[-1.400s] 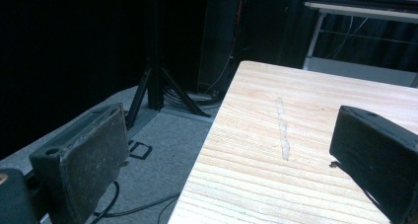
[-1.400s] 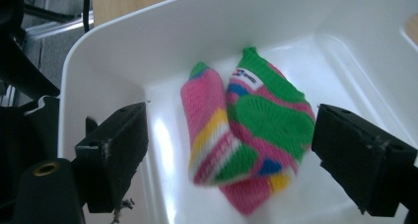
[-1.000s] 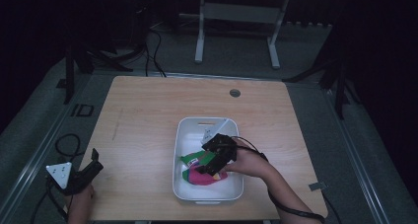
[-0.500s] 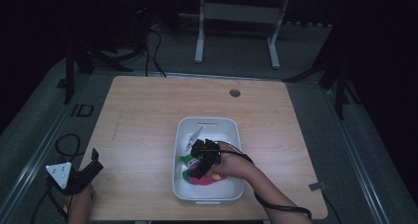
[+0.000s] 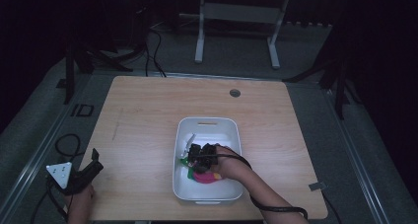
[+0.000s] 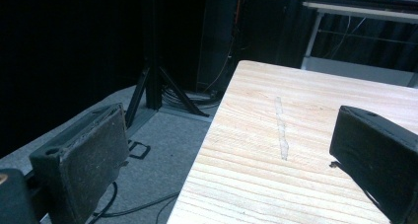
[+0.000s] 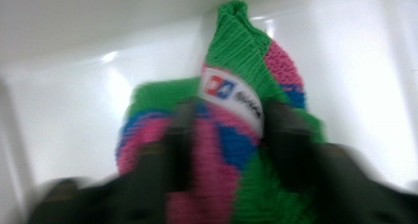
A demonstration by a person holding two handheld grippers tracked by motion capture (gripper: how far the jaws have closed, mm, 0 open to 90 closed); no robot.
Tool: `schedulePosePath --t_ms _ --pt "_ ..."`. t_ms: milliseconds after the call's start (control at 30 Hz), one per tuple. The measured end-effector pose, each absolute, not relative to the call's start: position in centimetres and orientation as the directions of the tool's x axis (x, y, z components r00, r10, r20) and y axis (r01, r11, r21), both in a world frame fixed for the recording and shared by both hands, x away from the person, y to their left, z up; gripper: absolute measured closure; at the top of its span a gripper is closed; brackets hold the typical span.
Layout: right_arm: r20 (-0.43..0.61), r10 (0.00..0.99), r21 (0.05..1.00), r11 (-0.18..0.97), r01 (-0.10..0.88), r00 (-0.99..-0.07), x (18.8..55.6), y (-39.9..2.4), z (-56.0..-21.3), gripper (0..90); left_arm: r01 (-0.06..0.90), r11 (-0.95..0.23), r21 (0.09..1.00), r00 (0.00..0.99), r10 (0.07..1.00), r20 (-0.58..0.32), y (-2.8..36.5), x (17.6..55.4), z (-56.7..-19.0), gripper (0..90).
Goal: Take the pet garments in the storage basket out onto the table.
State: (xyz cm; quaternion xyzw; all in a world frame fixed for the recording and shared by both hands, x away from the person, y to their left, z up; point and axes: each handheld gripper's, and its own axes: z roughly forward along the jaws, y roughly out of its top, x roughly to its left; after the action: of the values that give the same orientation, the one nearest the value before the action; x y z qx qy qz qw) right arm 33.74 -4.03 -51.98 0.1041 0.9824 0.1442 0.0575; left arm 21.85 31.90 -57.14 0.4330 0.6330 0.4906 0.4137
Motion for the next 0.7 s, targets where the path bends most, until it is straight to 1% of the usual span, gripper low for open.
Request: schedulePosePath --t_ms 67,133,200,267,300,367,567,700 --pt "-0.075 0.231 0.315 0.929 0.197 -0.970 33.8 -4.3 -51.6 76.0 0.142 0.145 0.979 -0.283 0.954 -0.101 31.9 21.8 -57.1 1.8" --pt "-0.062 0.243 0.343 0.916 0.208 -0.968 33.8 -4.6 -51.1 77.0 0.142 0.146 0.979 -0.283 0.954 -0.102 31.9 21.8 -57.1 1.8" --pt "-0.059 0.260 0.380 0.899 0.220 -0.964 33.9 -5.1 -50.3 77.3 0.143 0.145 0.979 -0.284 0.954 -0.100 31.9 21.9 -57.1 1.9" --pt "-0.053 0.265 0.392 0.892 0.224 -0.963 33.9 -5.4 -49.8 77.4 0.142 0.144 0.979 -0.284 0.954 -0.098 31.9 21.9 -57.1 1.9" --pt "-0.056 0.281 0.424 0.876 0.232 -0.958 33.9 -5.8 -48.8 77.4 0.142 0.144 0.979 -0.285 0.954 -0.098 31.9 21.9 -57.1 1.9" --pt "-0.056 0.280 0.431 0.873 0.230 -0.958 33.9 -6.0 -48.5 77.4 0.142 0.144 0.979 -0.285 0.953 -0.099 31.9 21.9 -57.1 1.8" --pt "-0.063 0.294 0.514 0.829 0.221 -0.954 33.6 -7.2 -45.1 77.5 0.141 0.142 0.980 -0.286 0.953 -0.097 31.9 21.9 -57.2 1.8" --pt "-0.084 0.297 0.550 0.810 0.204 -0.951 33.4 -7.7 -43.1 77.5 0.140 0.143 0.980 -0.288 0.953 -0.098 31.9 21.9 -57.1 1.9"
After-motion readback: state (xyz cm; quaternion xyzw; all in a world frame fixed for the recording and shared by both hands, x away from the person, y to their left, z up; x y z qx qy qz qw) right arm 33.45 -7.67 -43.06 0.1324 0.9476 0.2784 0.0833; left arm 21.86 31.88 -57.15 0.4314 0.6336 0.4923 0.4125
